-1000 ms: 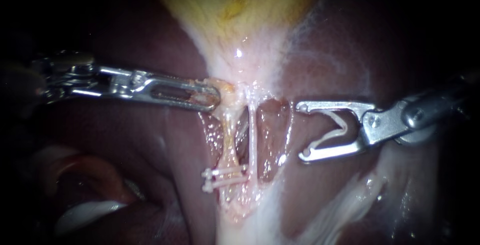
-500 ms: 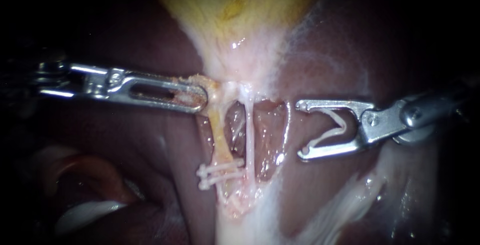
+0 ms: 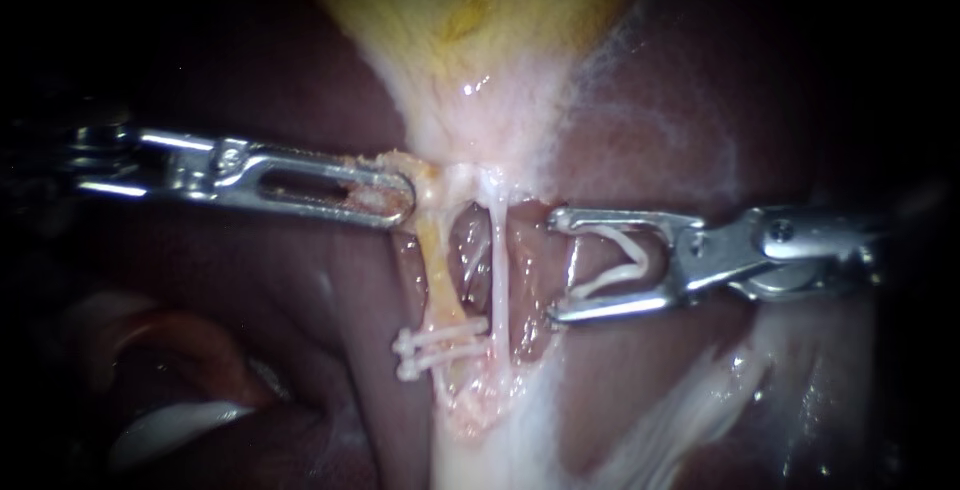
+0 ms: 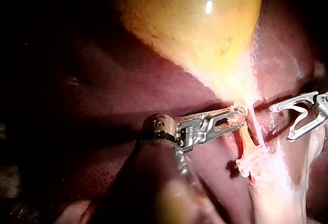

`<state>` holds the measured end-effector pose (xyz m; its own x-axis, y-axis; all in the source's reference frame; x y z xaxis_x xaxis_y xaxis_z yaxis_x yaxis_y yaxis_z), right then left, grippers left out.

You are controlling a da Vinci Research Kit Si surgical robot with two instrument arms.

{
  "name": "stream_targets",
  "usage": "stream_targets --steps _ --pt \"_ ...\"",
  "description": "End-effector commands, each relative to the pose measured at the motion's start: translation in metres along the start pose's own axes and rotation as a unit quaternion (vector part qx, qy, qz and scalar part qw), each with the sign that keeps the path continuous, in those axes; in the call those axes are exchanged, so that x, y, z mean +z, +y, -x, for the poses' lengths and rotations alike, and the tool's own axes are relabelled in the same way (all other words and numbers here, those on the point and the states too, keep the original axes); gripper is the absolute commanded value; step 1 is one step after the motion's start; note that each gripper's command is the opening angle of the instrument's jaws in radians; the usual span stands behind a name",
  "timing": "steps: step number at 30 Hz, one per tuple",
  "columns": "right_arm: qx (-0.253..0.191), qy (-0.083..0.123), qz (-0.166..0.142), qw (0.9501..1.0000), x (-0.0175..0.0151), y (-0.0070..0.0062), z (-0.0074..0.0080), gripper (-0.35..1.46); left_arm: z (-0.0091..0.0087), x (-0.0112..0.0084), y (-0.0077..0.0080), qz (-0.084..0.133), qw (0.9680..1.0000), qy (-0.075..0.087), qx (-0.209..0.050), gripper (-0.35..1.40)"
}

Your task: Clipping third clip left tube

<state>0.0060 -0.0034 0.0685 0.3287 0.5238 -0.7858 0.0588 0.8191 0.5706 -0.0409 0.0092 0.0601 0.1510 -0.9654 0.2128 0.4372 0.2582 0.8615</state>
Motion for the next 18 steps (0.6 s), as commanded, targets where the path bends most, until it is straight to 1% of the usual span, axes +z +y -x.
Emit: stream_targets --steps 1,5,9,15,18 --pt "0.007 0.000 -0.001 1.0000 0.0006 0.0002 0.0001 0.49 0.0000 0.0000 -0.0001 0.001 1.0000 0.000 0.000 -0.35" --pt "0.021 -0.003 -0.002 0.9998 0.0025 0.0006 0.0003 0.49 -0.0001 0.0001 -0.0004 0.001 1.0000 0.000 0.003 -0.35" --pt "0.030 -0.004 -0.002 0.9995 0.0044 0.0011 0.0009 0.49 -0.0002 0.0002 -0.0008 0.002 1.0000 0.000 0.006 -0.35" --pt "0.037 -0.008 -0.012 0.9992 0.0074 0.0013 0.0020 0.49 -0.0002 0.0003 -0.0011 0.002 1.0000 -0.001 0.005 -0.35" --pt "0.040 -0.008 -0.018 0.9990 0.0088 0.0014 0.0021 0.49 -0.0002 0.0003 -0.0011 0.002 1.0000 -0.001 0.005 -0.35"
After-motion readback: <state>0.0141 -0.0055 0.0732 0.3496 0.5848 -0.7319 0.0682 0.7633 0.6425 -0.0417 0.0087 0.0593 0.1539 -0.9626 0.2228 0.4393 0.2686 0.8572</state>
